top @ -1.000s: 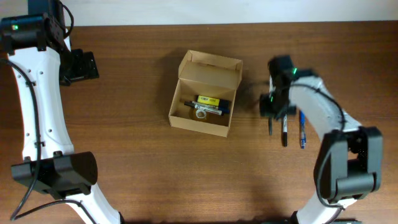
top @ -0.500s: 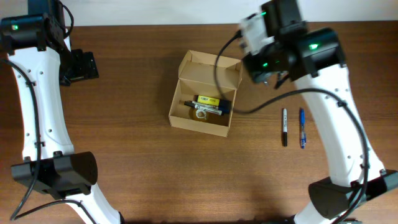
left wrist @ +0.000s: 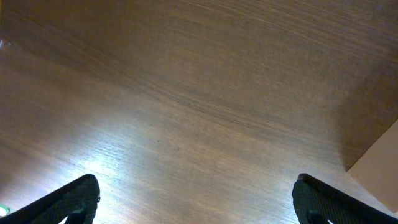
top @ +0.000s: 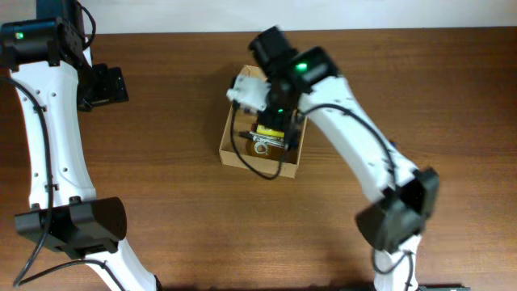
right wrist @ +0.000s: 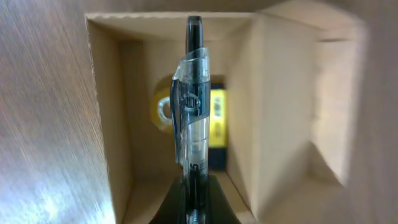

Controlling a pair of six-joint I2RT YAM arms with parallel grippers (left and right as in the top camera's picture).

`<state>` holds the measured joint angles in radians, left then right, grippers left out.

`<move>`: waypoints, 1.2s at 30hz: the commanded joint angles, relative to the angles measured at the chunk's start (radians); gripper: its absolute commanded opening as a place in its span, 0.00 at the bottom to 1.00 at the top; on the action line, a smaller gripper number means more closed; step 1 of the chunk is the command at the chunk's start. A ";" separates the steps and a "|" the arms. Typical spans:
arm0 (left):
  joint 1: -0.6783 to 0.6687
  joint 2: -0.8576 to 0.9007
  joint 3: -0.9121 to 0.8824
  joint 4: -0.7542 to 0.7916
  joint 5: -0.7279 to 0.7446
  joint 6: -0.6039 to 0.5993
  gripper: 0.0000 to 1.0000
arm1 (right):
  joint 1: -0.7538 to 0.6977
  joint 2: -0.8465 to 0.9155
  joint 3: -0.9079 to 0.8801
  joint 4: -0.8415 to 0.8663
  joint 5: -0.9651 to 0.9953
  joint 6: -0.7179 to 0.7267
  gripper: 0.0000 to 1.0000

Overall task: Pack container
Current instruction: 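Carry the clear pen into the box and release it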

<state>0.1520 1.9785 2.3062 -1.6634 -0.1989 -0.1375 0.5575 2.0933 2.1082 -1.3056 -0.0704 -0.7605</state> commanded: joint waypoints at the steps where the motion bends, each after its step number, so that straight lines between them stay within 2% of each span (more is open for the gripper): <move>1: 0.003 -0.009 -0.006 -0.002 -0.007 0.008 1.00 | 0.012 0.074 -0.001 0.000 -0.031 -0.047 0.04; 14: 0.003 -0.009 -0.006 -0.002 -0.007 0.009 1.00 | 0.011 0.270 -0.001 0.024 -0.080 -0.012 0.05; 15: 0.003 -0.009 -0.006 -0.002 -0.007 0.009 1.00 | 0.011 0.274 -0.002 0.028 -0.080 -0.004 0.11; 18: 0.003 -0.009 -0.006 -0.002 -0.007 0.009 1.00 | 0.011 0.276 -0.002 0.030 -0.076 0.014 0.19; 25: 0.003 -0.009 -0.006 -0.002 -0.007 0.009 1.00 | 0.010 0.265 0.028 -0.013 -0.012 0.099 0.20; 27: 0.003 -0.009 -0.006 -0.002 -0.007 0.009 1.00 | 0.010 0.243 0.049 -0.023 -0.001 0.119 0.29; 30: 0.003 -0.009 -0.006 -0.002 -0.007 0.009 1.00 | 0.011 0.179 0.090 -0.038 0.032 0.138 0.40; 35: 0.003 -0.009 -0.006 -0.002 -0.007 0.008 1.00 | 0.006 0.010 0.129 -0.027 0.169 0.266 0.47; 36: 0.003 -0.009 -0.006 -0.002 -0.007 0.008 1.00 | -0.001 -0.037 0.129 -0.026 0.184 0.283 0.51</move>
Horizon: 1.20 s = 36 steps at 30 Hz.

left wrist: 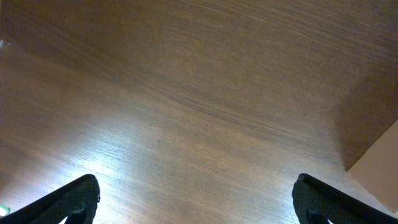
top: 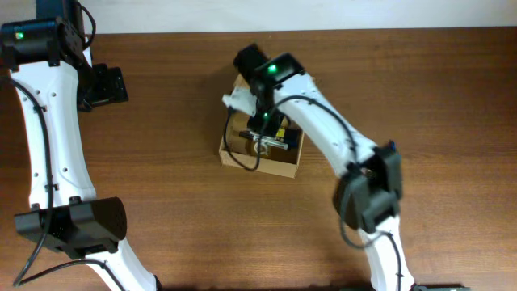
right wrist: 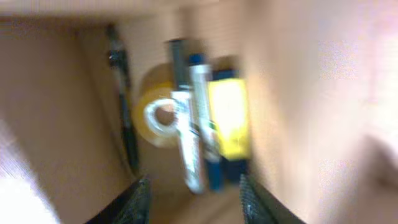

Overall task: Pack container
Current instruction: 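Carry the clear pen into the box and release it, then lower the right gripper onto the grey Sharpie and grasp it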

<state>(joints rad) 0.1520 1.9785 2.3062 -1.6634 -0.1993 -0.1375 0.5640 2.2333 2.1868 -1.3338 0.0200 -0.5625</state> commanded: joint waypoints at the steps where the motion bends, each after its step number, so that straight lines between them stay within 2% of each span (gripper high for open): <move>1: 0.003 -0.009 -0.006 -0.002 -0.007 0.009 1.00 | -0.017 -0.217 0.050 0.000 0.097 0.095 0.52; 5: 0.003 -0.009 -0.006 -0.002 -0.007 0.009 1.00 | -0.102 -0.374 0.025 0.009 0.092 0.101 0.52; 8: 0.003 -0.009 -0.006 -0.002 -0.007 0.009 1.00 | -0.225 -0.485 -0.035 0.048 0.093 0.113 0.52; 11: 0.003 -0.009 -0.006 -0.002 -0.007 0.009 1.00 | -0.380 -0.551 -0.110 0.095 0.087 0.192 0.53; 14: 0.003 -0.009 -0.006 -0.002 -0.007 0.009 1.00 | -0.533 -0.547 -0.178 0.061 0.027 0.308 0.52; 16: 0.003 -0.009 -0.006 -0.002 -0.007 0.009 1.00 | -0.607 -0.523 -0.245 0.025 -0.013 0.348 0.48; 18: 0.003 -0.009 -0.006 -0.002 -0.007 0.008 1.00 | -0.656 -0.501 -0.327 0.032 -0.017 0.385 0.36; 21: 0.003 -0.009 -0.006 -0.002 -0.007 0.008 1.00 | -0.693 -0.461 -0.459 0.076 -0.037 0.422 0.36; 23: 0.003 -0.009 -0.006 -0.002 -0.007 0.008 1.00 | -0.700 -0.436 -0.536 0.103 -0.066 0.423 0.44; 33: 0.003 -0.009 -0.006 -0.002 -0.007 0.008 1.00 | -0.689 -0.370 -0.822 0.281 -0.108 0.566 0.45; 36: 0.003 -0.009 -0.006 -0.002 -0.007 0.009 1.00 | -0.682 -0.370 -0.879 0.355 -0.140 0.607 0.49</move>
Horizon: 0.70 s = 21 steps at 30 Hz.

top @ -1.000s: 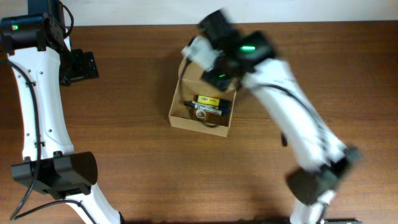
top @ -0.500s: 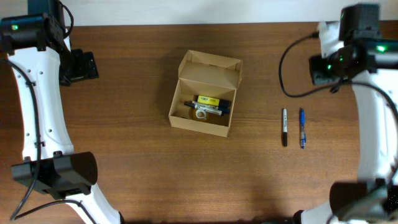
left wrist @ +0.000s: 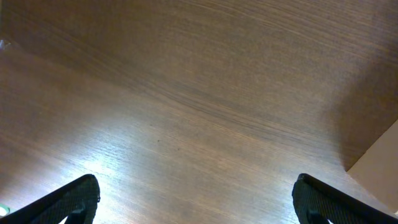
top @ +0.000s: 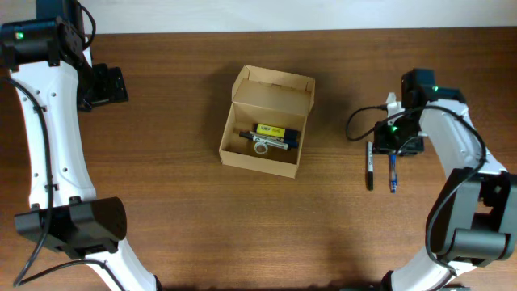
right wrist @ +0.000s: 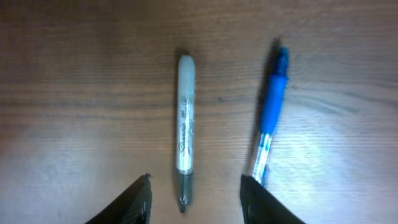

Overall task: Pack container
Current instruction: 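Lower the right gripper onto the grey Sharpie and grasp it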

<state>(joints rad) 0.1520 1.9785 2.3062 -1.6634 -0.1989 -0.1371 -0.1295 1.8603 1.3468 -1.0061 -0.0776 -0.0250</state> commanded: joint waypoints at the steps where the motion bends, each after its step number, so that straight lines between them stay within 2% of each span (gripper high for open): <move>1: 0.003 -0.009 -0.006 -0.002 -0.007 0.008 1.00 | 0.014 0.003 -0.060 0.055 -0.047 0.085 0.50; 8: 0.003 -0.009 -0.006 -0.002 -0.007 0.008 1.00 | 0.033 0.017 -0.178 0.188 -0.029 0.095 0.49; 14: 0.003 -0.009 -0.006 -0.002 -0.007 0.008 1.00 | 0.040 0.055 -0.188 0.192 0.042 0.094 0.45; 17: 0.003 -0.009 -0.006 -0.002 -0.007 0.008 1.00 | 0.040 0.062 -0.189 0.198 0.046 0.098 0.33; 21: 0.003 -0.009 -0.006 -0.002 -0.007 0.008 1.00 | 0.040 0.063 -0.190 0.204 0.070 0.112 0.29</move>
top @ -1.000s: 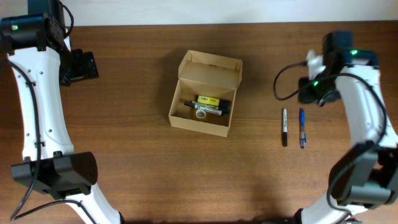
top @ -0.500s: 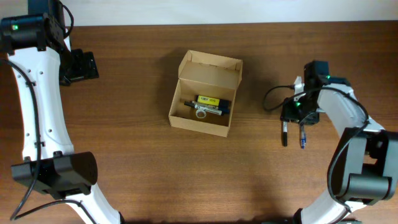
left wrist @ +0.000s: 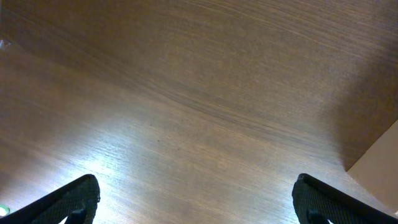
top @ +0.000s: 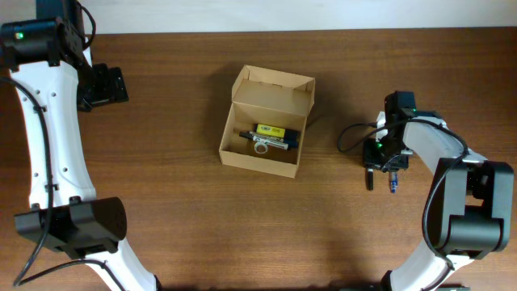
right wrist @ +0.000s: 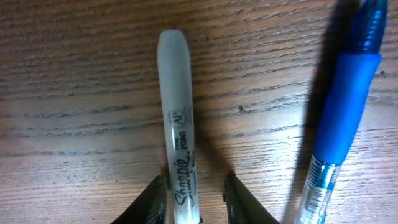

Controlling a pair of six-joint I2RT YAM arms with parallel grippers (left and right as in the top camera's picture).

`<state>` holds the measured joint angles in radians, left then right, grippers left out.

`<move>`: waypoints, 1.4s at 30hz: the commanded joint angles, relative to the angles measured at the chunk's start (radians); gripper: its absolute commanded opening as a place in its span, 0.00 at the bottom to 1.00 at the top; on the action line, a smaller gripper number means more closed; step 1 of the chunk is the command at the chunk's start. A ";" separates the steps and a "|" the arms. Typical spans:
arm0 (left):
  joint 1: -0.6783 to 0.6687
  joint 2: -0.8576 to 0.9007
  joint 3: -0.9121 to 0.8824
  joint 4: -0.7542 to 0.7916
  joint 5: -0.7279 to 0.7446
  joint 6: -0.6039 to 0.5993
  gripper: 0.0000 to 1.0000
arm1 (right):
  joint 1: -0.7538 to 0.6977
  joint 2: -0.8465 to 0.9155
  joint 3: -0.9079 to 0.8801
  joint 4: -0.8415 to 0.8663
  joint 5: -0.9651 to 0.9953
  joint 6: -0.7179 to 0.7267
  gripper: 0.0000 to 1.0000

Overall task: Pack container
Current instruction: 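Lower the right gripper onto the grey Sharpie and grasp it, then carry the Sharpie into the box and release it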

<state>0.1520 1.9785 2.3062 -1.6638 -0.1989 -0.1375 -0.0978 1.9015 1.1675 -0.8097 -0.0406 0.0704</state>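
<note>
An open cardboard box point(top: 267, 123) stands mid-table, holding a yellow item, a tape roll and pens. To its right a grey Sharpie marker point(right wrist: 177, 124) and a blue pen point(right wrist: 342, 106) lie side by side on the wood. My right gripper point(right wrist: 194, 199) is low over the marker, open, one finger on each side of its lower end with a small gap on the right. From overhead the right gripper point(top: 380, 155) covers the upper ends of both pens. Far left, my left gripper point(left wrist: 196, 199) hangs open over bare wood, nothing between its fingers.
A corner of the box point(left wrist: 380, 163) shows at the right edge of the left wrist view. The left arm point(top: 48, 121) runs down the table's left side. The right arm's cable point(top: 351, 133) loops between the box and the pens.
My right gripper has come down from well above the two pens to straddle the marker, fingers now closer together. The left arm has not moved.
My right gripper held a clear pen upright over the box. Then it was open above the box with that pen lying inside. Later it hovered open above the marker and blue pen on the right, and now it sits down around the marker.
</note>
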 commanded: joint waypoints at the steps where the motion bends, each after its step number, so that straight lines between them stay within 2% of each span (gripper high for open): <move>1: 0.003 -0.009 -0.006 -0.001 -0.007 0.009 1.00 | 0.008 0.023 -0.012 0.010 0.035 0.017 0.27; 5: 0.003 -0.009 -0.006 -0.001 -0.007 0.009 1.00 | 0.008 0.040 -0.026 0.014 0.063 0.017 0.25; 8: 0.003 -0.009 -0.006 -0.001 -0.007 0.009 1.00 | 0.008 0.063 -0.036 0.013 0.076 0.017 0.15; 10: 0.003 -0.009 -0.006 -0.001 -0.007 0.009 1.00 | 0.008 0.069 -0.036 0.014 0.072 0.017 0.04; 15: 0.003 -0.009 -0.006 -0.001 -0.007 0.009 1.00 | 0.008 0.064 0.005 0.000 0.005 0.017 0.04; 21: 0.003 -0.009 -0.006 -0.001 -0.007 0.008 1.00 | 0.008 0.027 0.231 -0.163 -0.088 0.016 0.04; 27: 0.003 -0.009 -0.006 -0.001 -0.007 0.009 1.00 | 0.039 -0.008 0.659 -0.425 -0.151 -0.078 0.04; 31: 0.003 -0.009 -0.006 -0.001 -0.007 0.009 1.00 | 0.134 -0.010 0.964 -0.553 -0.151 -0.189 0.04; 35: 0.003 -0.009 -0.006 -0.001 -0.007 0.009 1.00 | 0.294 -0.010 1.157 -0.598 -0.151 -0.391 0.04; 42: 0.003 -0.009 -0.006 -0.001 -0.007 0.009 1.00 | 0.594 0.028 1.140 -0.652 -0.149 -0.814 0.04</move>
<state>0.1520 1.9785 2.3062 -1.6638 -0.1989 -0.1371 0.4095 1.8912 2.3352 -1.4376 -0.1791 -0.4770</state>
